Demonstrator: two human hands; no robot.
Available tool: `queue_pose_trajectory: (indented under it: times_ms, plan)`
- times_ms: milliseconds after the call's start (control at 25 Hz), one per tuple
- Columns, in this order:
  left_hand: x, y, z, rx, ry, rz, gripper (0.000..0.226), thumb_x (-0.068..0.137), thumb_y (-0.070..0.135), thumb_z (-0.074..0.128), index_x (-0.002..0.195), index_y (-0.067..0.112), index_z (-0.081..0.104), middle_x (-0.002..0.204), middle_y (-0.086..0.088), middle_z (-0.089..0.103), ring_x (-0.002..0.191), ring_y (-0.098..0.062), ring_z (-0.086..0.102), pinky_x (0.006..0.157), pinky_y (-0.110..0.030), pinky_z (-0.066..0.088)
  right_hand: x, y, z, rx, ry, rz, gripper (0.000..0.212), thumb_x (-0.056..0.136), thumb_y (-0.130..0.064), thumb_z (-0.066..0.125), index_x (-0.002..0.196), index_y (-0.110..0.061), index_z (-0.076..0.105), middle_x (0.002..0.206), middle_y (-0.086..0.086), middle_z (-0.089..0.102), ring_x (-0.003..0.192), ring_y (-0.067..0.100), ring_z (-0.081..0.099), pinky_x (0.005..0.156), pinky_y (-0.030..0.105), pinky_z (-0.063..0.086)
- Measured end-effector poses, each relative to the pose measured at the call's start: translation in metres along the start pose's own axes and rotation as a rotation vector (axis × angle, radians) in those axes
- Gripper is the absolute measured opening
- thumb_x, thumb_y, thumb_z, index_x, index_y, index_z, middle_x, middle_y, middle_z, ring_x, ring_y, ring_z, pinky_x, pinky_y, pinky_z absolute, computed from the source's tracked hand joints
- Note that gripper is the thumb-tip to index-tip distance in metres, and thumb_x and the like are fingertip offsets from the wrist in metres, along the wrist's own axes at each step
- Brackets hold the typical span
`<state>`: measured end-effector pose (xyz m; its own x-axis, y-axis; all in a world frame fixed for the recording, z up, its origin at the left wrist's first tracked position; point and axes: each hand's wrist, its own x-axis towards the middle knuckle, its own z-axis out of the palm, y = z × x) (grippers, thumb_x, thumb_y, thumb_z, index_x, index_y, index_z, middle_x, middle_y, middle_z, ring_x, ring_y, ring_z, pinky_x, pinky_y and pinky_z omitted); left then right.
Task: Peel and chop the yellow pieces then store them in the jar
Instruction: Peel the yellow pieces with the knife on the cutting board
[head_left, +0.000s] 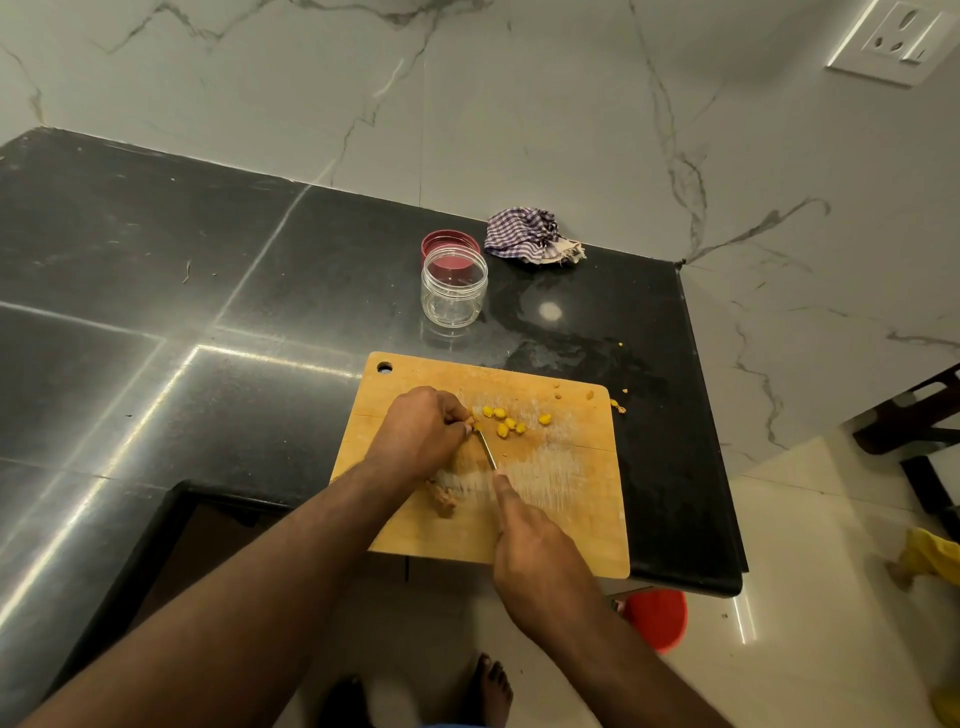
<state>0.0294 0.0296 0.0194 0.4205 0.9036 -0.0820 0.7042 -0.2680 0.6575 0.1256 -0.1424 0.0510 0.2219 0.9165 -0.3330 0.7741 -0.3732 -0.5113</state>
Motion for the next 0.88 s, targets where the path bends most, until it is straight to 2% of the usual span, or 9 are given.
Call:
queue_pose_trajectory:
  times_ms: [80,200,360,440,520,680,800,880]
  plan:
    - [-0.002,0.001,0.000,-0.003,-0.005,0.011,0.024,0.091,0.020,0.070,0.113,0.016,0.075,0.111,0.001,0.072,0.091,-0.007,0.058,0.078,-0.021,0.046,0.002,0.006,-0.004,0.027,0.066,-0.004,0.060,0.103,-0.024,0.035,0.156,-0.033,0.009,0.117,-0.003,0.054,0.098,0.012,0.052,0.085,0.031,0.047]
    - [-0.002,-0.002,0.002,-0.001,-0.009,0.014,0.028,0.091,0.021,0.069,0.118,0.017,0.073,0.114,0.000,0.070,0.099,-0.013,0.062,0.085,-0.025,0.051,0.003,0.006,-0.013,0.153,0.082,-0.033,0.056,0.104,-0.025,0.037,0.156,-0.032,0.019,0.128,-0.003,0.055,0.105,0.010,0.054,0.088,0.027,0.047]
    - [-0.001,-0.002,0.003,0.044,-0.040,0.007,0.033,0.093,0.025,0.066,0.126,0.023,0.068,0.116,0.001,0.062,0.103,-0.016,0.058,0.086,-0.027,0.050,0.005,0.010,-0.014,0.180,0.092,-0.013,0.052,0.104,-0.024,0.039,0.153,-0.035,0.025,0.115,-0.009,0.052,0.087,0.004,0.056,0.073,0.021,0.048]
    - [-0.001,-0.002,0.002,0.045,-0.046,0.013,0.033,0.093,0.025,0.066,0.127,0.024,0.068,0.116,0.001,0.061,0.103,-0.016,0.058,0.086,-0.027,0.050,0.009,0.011,-0.015,0.434,0.024,0.103,0.051,0.103,-0.020,0.041,0.150,-0.038,0.033,0.108,-0.010,0.053,0.069,0.003,0.053,0.059,0.024,0.049]
    - [-0.002,-0.002,0.002,0.043,-0.044,0.014,0.033,0.094,0.026,0.065,0.127,0.025,0.067,0.115,0.001,0.061,0.102,-0.016,0.058,0.084,-0.025,0.049,0.012,0.013,-0.017,0.791,-0.038,0.226,0.051,0.102,-0.014,0.041,0.145,-0.039,0.040,0.088,0.001,0.056,0.052,0.006,0.042,0.043,0.026,0.035]
    - [-0.001,-0.003,0.002,0.038,-0.044,0.009,0.033,0.093,0.027,0.067,0.126,0.024,0.068,0.113,0.002,0.062,0.099,-0.013,0.058,0.078,-0.023,0.045,0.006,0.022,-0.021,1.113,-0.112,0.324,0.047,0.102,-0.009,0.040,0.141,-0.034,0.048,0.074,0.008,0.052,0.042,0.010,0.032,0.040,0.022,0.025]
    - [-0.001,-0.001,0.001,0.015,-0.034,-0.015,0.029,0.091,0.024,0.069,0.120,0.021,0.068,0.107,0.004,0.062,0.094,-0.011,0.057,0.073,-0.020,0.043,0.001,0.021,-0.021,1.171,-0.146,0.349,0.045,0.102,-0.008,0.040,0.138,-0.033,0.051,0.070,0.007,0.053,0.041,0.010,0.030,0.039,0.021,0.023]
    - [-0.001,-0.001,0.001,0.003,-0.023,-0.015,0.024,0.091,0.023,0.070,0.115,0.020,0.070,0.103,0.005,0.062,0.092,-0.011,0.057,0.072,-0.020,0.045,0.002,0.018,-0.021,1.071,-0.114,0.291,0.047,0.102,-0.009,0.040,0.139,-0.037,0.048,0.073,0.006,0.053,0.043,0.009,0.033,0.040,0.022,0.026]
